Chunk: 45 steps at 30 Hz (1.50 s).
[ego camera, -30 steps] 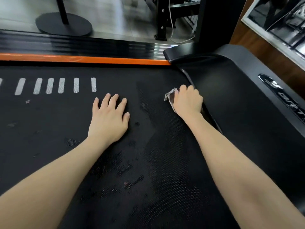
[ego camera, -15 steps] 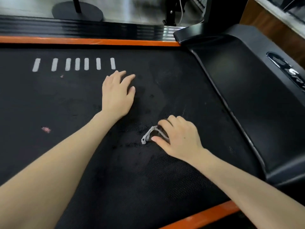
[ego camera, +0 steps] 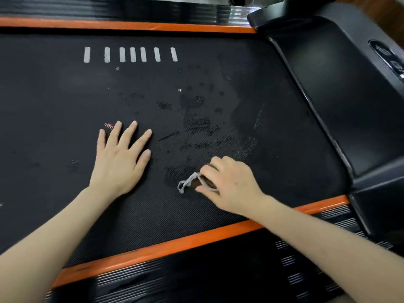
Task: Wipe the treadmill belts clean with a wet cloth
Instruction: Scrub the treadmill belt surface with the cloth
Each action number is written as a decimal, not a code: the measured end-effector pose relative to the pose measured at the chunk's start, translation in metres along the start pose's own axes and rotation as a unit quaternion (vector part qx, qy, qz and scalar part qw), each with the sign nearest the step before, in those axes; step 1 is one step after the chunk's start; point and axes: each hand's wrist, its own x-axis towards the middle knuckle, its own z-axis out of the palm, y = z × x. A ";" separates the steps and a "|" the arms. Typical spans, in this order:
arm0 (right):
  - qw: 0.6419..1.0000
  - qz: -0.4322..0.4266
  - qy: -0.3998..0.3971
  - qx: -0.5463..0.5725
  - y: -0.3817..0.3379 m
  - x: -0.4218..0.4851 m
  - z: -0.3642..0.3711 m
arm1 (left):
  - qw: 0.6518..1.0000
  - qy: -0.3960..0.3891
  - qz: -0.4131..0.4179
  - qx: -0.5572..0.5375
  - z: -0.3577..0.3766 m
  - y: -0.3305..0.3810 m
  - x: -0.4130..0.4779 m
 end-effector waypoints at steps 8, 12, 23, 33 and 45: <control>0.945 0.302 0.054 -0.112 0.041 0.056 0.006 | 1.000 0.006 -0.004 -0.002 0.000 0.003 -0.001; 0.990 0.106 0.019 -0.092 -0.038 0.023 0.007 | 1.000 0.011 -0.002 -0.001 -0.001 0.002 -0.001; 0.963 0.227 0.085 -0.118 0.076 0.106 0.026 | 1.000 0.014 -0.006 -0.025 -0.013 0.001 0.017; 0.989 -0.100 0.056 -0.088 0.070 0.085 0.019 | 0.999 0.024 -0.042 -0.017 0.007 -0.003 0.112; 0.963 0.156 0.019 -0.217 0.149 0.147 0.016 | 0.998 0.054 -0.031 -0.006 0.013 -0.008 0.112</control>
